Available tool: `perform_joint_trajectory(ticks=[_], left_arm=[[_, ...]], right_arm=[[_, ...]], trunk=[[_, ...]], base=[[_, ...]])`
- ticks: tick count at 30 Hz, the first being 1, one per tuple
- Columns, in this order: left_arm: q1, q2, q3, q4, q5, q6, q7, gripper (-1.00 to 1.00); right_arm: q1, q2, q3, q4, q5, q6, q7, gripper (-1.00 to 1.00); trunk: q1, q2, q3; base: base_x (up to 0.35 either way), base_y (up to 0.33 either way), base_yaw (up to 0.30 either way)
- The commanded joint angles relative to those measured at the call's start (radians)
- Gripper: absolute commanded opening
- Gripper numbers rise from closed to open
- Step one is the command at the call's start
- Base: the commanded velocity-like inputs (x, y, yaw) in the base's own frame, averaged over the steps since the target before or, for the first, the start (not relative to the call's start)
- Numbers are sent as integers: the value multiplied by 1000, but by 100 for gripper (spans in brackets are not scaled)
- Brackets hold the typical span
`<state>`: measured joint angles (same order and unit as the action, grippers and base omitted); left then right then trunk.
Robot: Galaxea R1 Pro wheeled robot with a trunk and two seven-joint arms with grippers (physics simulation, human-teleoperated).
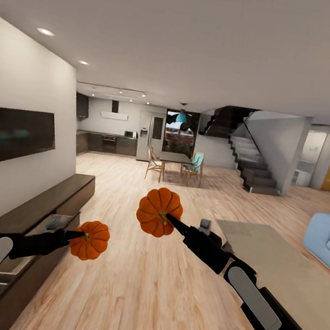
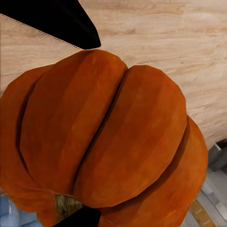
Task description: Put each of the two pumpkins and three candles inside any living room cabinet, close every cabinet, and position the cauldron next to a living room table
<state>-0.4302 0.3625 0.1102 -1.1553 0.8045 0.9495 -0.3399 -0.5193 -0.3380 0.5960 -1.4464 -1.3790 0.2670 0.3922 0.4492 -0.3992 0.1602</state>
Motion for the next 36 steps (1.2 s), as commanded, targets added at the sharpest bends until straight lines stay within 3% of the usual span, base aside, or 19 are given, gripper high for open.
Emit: perform_joint_trajectory(ticks=[1,19,36], left_arm=[[-1,0,2,0,5,6,-7,-100],[0,0,1,-1,4,6,-7,-100],[0,0,3,8,4,6,-7,-100]], right_arm=[[-1,-1,1,0,-14,5,2,-100],[-1,-1,1,0,-12,3,2,-100],[-1,-1,1,1,-15,3,2,-100]], trunk=[[1,-1,1],[1,-1,6],[1,-1,6]], base=[[266,0,219],[303,-118,61],[328,-5,0]])
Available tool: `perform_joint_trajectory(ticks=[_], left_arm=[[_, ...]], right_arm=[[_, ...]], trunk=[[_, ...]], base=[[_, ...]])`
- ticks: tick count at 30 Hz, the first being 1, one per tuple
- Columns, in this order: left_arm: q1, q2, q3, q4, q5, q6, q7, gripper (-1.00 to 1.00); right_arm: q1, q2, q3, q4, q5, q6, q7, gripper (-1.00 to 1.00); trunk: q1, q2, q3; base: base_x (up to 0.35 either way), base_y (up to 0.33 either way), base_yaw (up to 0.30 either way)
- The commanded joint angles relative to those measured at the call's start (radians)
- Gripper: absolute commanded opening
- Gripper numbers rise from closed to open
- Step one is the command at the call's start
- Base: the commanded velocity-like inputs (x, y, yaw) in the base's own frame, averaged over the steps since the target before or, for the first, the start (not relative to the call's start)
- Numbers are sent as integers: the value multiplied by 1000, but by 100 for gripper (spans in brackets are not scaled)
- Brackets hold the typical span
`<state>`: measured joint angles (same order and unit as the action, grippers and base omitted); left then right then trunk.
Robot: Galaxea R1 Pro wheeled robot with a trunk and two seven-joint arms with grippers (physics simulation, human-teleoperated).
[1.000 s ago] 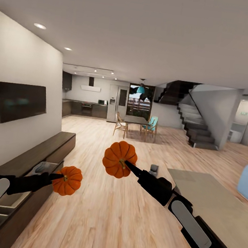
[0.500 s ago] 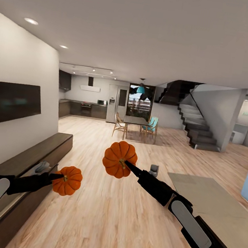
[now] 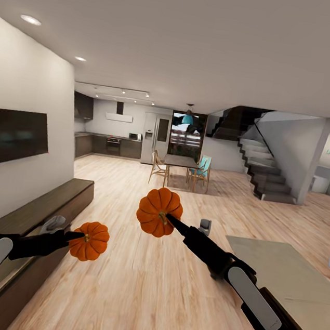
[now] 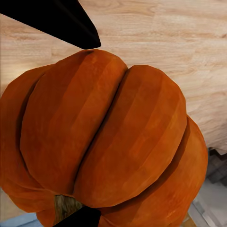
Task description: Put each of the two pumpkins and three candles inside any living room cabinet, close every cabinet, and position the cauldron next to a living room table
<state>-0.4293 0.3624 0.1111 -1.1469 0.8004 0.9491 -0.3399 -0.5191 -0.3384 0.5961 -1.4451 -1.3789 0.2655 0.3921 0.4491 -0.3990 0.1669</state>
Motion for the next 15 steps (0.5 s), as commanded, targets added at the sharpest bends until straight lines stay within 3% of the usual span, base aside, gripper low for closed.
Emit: perform_joint_trajectory(ticks=[1,15], left_arm=[[-1,0,2,0,8,7,-7,-100],[-1,0,2,1,9,7,-7,-100]], right_arm=[[-1,-1,1,0,-15,5,2,-100],[-1,-1,1,0,-16,6,-2,-100]], trunk=[[1,-1,0],[1,-1,0]], base=[[330,0,0],[330,0,0]])
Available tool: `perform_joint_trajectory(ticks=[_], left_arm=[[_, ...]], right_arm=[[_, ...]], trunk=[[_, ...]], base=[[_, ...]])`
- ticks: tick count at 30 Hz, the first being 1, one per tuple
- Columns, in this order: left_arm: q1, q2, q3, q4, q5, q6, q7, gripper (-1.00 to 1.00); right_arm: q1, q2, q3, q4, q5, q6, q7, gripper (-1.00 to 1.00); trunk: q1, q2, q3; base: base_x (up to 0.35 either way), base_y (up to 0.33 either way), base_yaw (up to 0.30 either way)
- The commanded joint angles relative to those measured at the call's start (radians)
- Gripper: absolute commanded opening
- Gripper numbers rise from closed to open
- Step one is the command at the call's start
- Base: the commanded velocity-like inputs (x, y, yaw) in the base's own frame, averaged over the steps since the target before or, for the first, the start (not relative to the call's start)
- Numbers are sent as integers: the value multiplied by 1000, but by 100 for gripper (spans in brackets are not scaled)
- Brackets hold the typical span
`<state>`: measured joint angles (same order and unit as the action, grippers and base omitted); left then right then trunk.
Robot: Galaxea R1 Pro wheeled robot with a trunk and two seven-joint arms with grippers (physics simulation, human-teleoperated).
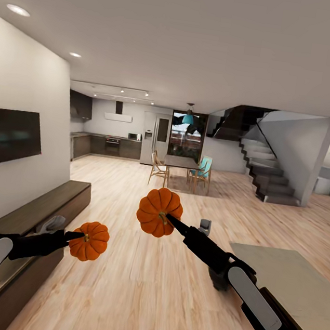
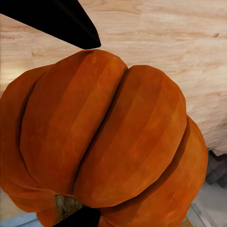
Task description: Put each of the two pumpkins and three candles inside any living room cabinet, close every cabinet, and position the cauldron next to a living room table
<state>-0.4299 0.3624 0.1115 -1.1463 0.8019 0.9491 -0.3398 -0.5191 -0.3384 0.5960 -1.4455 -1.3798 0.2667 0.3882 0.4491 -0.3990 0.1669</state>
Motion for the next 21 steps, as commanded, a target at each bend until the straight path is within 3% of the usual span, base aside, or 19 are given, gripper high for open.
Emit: perform_joint_trajectory(ticks=[1,21], left_arm=[[-1,0,2,0,8,7,-7,-100],[-1,1,0,0,8,6,-8,-100]], right_arm=[[-1,-1,1,0,-15,5,2,-100],[-1,0,-1,2,-16,11,0,-100]], trunk=[[1,-1,0],[1,-1,-28]], base=[[315,0,0],[29,0,0]])
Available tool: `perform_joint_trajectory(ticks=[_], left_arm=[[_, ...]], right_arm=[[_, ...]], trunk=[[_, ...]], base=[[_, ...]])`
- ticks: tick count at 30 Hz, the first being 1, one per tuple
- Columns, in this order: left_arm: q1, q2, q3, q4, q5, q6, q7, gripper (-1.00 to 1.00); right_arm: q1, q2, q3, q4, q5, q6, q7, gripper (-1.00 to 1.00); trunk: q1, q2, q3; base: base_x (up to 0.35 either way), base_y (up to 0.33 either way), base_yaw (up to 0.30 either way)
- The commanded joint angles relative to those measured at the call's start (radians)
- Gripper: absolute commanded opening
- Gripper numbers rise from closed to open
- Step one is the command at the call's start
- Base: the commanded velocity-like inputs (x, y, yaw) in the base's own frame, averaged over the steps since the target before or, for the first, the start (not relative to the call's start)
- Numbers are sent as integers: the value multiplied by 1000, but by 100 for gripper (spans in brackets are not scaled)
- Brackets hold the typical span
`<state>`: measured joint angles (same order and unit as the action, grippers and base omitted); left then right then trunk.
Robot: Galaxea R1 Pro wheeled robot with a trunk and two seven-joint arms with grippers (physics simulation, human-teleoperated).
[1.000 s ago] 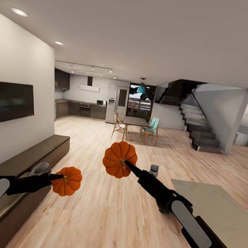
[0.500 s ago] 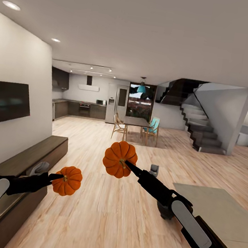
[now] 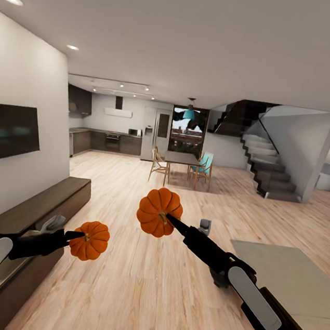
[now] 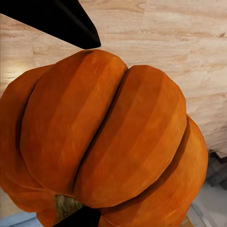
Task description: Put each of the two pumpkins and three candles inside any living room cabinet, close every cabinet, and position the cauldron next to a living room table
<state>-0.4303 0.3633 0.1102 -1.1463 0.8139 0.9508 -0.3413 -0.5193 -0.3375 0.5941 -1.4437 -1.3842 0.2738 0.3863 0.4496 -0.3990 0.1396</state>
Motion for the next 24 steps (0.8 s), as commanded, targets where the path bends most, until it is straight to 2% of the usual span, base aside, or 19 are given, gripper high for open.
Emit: perform_joint_trajectory(ticks=[1,14,19,22,24], left_arm=[[-1,0,2,0,-4,5,-7,-100],[0,-1,2,0,-4,5,-6,-100],[0,-1,2,0,-4,5,-6,-100],[0,-1,2,0,-4,5,-6,-100],[0,-1,2,0,-4,5,-6,-100]], right_arm=[[-1,0,1,0,-12,5,2,-100],[-1,0,1,7,-12,8,-33,-100],[-1,0,1,77,-12,10,-36,-100],[-1,0,1,107,-12,11,-70,-100],[-1,1,1,117,-13,11,-135,-100]], trunk=[[0,-1,-2],[0,-1,-24],[0,-1,-32],[0,-1,-37],[0,-1,-40]], base=[[0,0,0],[0,0,0],[0,0,0],[0,0,0],[0,0,0]])
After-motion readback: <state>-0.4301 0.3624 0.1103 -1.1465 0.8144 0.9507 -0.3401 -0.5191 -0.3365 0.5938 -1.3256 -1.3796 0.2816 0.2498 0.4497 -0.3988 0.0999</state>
